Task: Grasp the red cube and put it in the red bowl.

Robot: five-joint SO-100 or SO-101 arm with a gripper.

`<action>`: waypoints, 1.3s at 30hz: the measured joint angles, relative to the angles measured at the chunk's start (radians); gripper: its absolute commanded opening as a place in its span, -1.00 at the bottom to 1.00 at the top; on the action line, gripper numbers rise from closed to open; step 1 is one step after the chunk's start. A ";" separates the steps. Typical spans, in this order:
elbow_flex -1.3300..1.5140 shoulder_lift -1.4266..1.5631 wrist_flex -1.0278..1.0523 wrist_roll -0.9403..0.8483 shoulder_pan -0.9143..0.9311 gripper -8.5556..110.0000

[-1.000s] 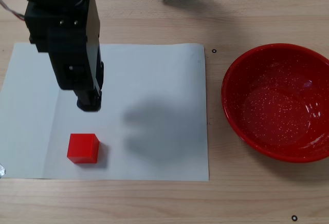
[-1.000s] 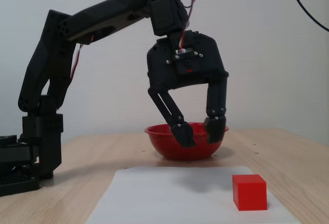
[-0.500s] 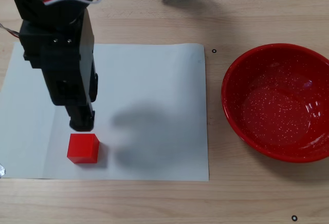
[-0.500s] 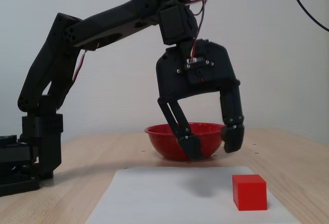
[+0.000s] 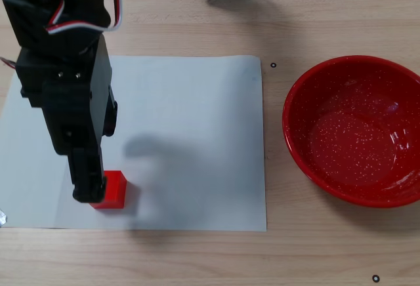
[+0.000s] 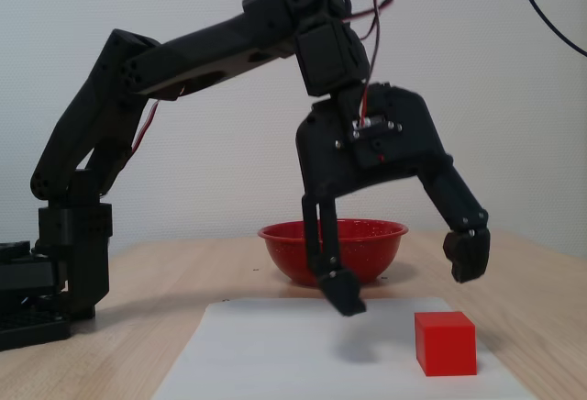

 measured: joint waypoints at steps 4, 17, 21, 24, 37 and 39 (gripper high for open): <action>0.000 -0.017 -0.006 -0.008 0.000 -0.11; -0.031 -0.084 -0.075 -0.038 -0.002 -0.09; -0.052 -0.107 -0.089 -0.038 0.009 -0.09; -0.074 -0.129 -0.089 -0.038 0.020 -0.09; -0.123 -0.193 -0.098 -0.038 0.029 -0.11; -0.123 -0.201 -0.098 -0.038 0.029 -0.12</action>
